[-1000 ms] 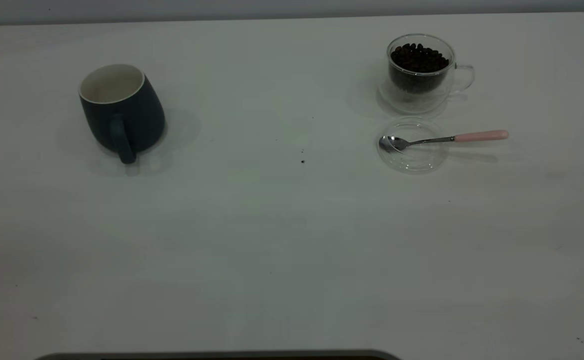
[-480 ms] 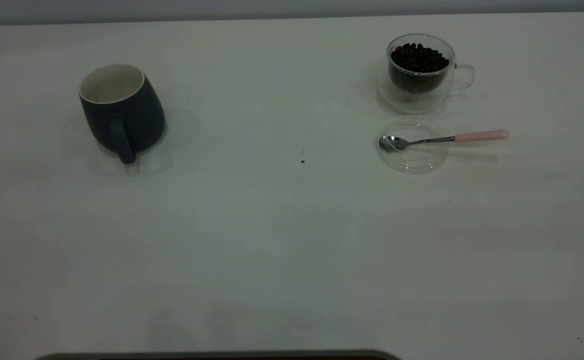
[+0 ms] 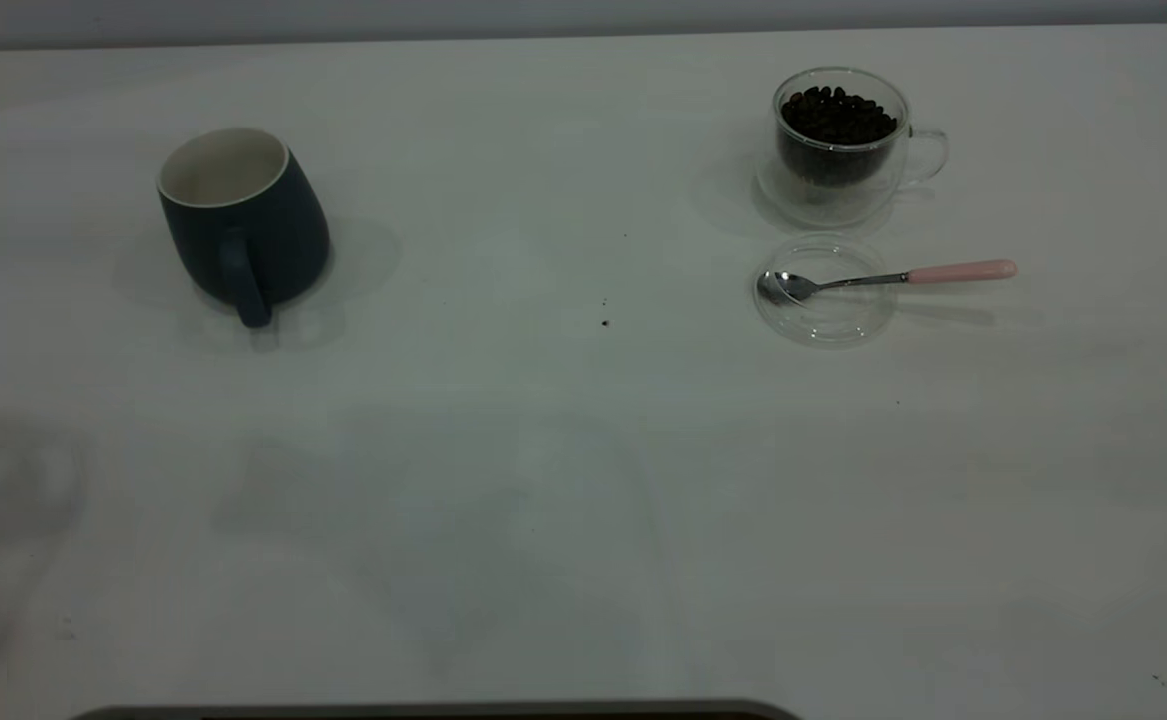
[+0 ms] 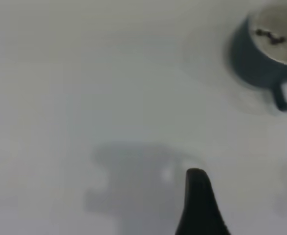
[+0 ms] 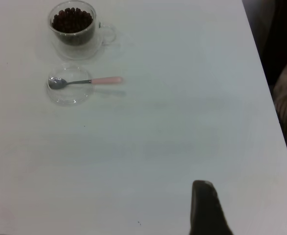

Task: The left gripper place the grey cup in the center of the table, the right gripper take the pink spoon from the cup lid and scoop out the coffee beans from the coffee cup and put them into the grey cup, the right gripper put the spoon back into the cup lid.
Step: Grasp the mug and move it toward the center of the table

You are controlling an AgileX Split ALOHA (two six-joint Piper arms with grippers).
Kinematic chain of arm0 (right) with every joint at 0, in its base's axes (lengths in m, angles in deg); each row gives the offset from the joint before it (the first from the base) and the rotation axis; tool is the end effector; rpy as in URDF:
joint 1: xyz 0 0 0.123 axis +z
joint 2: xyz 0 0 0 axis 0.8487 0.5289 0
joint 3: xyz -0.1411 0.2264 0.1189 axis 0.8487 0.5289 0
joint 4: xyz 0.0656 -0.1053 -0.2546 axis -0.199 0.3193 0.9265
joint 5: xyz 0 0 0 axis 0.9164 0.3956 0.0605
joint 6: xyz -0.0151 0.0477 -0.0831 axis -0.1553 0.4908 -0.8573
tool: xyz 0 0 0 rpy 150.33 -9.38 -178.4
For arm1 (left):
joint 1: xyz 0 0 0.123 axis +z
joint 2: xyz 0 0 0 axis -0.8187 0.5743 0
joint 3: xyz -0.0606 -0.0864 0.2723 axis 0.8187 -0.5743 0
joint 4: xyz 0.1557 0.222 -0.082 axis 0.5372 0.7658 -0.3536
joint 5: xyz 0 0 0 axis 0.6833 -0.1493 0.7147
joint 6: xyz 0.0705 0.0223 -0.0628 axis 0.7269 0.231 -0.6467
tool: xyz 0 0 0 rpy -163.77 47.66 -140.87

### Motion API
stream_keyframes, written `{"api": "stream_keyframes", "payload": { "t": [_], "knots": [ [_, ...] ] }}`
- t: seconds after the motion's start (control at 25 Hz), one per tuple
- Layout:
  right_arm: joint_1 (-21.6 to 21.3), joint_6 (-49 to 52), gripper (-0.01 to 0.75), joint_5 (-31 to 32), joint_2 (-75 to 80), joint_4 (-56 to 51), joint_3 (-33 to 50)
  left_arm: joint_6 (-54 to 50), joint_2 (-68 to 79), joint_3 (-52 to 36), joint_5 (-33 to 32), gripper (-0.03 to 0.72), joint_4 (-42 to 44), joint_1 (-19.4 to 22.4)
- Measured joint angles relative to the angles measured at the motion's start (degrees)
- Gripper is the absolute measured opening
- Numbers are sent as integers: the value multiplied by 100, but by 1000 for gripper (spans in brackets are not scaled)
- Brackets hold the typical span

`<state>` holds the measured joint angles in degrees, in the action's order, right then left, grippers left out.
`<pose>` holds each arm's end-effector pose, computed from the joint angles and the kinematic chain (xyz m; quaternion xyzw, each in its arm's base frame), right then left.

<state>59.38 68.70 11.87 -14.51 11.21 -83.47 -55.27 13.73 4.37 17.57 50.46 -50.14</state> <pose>0.0268 -0.0024 0.2746 0.0206 0.8844 0.0041 0.4663 0.2779 0.0238 0.2134 -0.0352 0.9382 0.0180 0.3437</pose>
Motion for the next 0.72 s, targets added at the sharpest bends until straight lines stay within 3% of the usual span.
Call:
{"api": "stream_keyframes", "payload": {
  "t": [0.16,0.52,0.72],
  "knots": [
    [0,0,483,0,0,0,0,62,1534,1046,-304,565,12,169],
    [0,0,483,0,0,0,0,1562,4338,3518,-1376,565,-102,169],
    [0,0,483,0,0,0,0,2527,5153,4204,-1472,565,15,169]
  ]
}}
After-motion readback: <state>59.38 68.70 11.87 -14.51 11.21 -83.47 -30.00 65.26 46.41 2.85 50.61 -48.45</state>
